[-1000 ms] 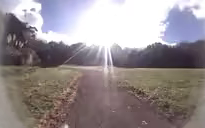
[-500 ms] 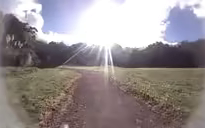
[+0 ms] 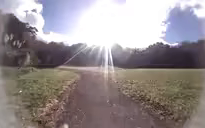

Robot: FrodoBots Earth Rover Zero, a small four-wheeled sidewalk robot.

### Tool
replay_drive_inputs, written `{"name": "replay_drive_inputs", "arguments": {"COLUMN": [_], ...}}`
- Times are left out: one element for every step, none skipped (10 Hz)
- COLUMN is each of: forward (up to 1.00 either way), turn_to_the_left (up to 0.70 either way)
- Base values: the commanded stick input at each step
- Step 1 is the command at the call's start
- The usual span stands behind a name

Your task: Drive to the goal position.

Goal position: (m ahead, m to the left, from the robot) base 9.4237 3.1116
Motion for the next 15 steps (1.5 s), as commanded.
{"name": "replay_drive_inputs", "arguments": {"forward": [0.70, 0.70, 0.70, 0.70, 0.70, 0.70, 0.70, 0.70, 0.70, 0.70, 0.70, 0.70, 0.70, 0.70, 0.70], "turn_to_the_left": [0.00, 0.00, 0.05, 0.20, 0.35, 0.35, 0.35, 0.00, 0.00, 0.00, 0.00, 0.00, 0.00, 0.00, 0.00]}}
